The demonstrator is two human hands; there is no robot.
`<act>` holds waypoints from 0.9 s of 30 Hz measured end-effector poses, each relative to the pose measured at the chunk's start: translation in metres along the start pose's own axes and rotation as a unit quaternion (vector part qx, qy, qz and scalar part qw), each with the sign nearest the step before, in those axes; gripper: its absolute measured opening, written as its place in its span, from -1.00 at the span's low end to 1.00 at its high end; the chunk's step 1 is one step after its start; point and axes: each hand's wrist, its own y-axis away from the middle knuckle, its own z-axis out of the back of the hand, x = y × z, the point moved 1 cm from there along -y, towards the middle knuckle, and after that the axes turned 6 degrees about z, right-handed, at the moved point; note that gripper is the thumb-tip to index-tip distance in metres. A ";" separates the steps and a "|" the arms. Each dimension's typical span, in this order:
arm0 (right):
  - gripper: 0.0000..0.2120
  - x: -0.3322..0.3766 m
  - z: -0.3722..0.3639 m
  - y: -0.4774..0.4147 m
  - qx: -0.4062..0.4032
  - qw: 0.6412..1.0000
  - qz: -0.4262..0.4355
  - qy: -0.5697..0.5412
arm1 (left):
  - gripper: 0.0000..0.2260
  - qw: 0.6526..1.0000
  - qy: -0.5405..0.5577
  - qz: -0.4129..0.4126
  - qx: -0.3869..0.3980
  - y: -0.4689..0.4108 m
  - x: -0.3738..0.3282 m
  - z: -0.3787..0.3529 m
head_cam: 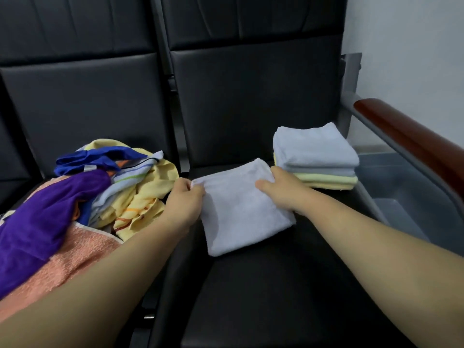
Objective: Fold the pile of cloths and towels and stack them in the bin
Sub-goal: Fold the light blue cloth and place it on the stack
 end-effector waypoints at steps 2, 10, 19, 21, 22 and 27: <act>-0.74 0.000 0.022 0.009 -0.045 0.999 0.017 -0.019 | -0.91 0.998 -0.005 -0.062 -0.011 0.003 -0.023 -0.011; -0.73 -0.022 0.126 -0.002 -0.221 0.975 0.004 -0.026 | -0.80 0.984 0.005 -0.178 0.024 -0.009 -0.132 -0.090; -0.64 -0.058 0.185 -0.088 -0.246 0.960 -0.123 0.057 | -0.81 0.990 -0.058 -0.124 0.039 -0.078 -0.184 -0.190; -0.67 -0.073 0.178 -0.106 -0.224 0.958 -0.155 0.094 | -0.75 0.991 -0.070 -0.109 0.037 -0.091 -0.175 -0.206; -0.73 -0.081 0.174 -0.111 -0.217 0.958 -0.157 0.104 | -0.72 0.991 -0.079 -0.102 0.032 -0.096 -0.170 -0.211; -0.60 -0.096 0.167 -0.109 -0.213 0.954 -0.178 0.109 | -0.64 0.992 -0.104 -0.074 0.025 -0.110 -0.155 -0.225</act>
